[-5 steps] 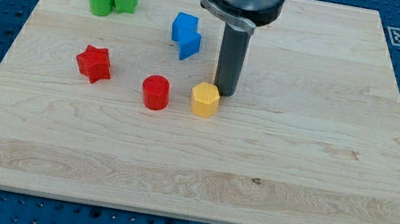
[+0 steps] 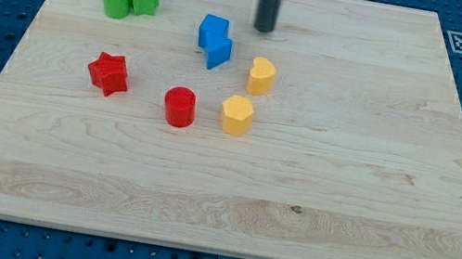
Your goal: Push the blue triangle slightly to the right
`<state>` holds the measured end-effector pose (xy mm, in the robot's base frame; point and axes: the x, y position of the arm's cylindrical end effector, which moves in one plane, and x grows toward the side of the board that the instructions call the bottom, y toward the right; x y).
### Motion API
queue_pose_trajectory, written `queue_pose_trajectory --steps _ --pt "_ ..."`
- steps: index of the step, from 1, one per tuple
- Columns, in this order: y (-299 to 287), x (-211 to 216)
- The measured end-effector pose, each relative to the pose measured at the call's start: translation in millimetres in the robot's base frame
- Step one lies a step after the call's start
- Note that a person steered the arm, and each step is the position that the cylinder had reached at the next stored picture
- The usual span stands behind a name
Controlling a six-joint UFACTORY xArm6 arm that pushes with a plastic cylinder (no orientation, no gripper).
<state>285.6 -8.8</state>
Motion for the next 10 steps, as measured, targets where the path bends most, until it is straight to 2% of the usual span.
queue_pose_trajectory --steps 2,4,5,7,10 --pt "-119 2" --pt "-110 67" --pt "-85 86" --pt "-44 86" --pt "-45 82"
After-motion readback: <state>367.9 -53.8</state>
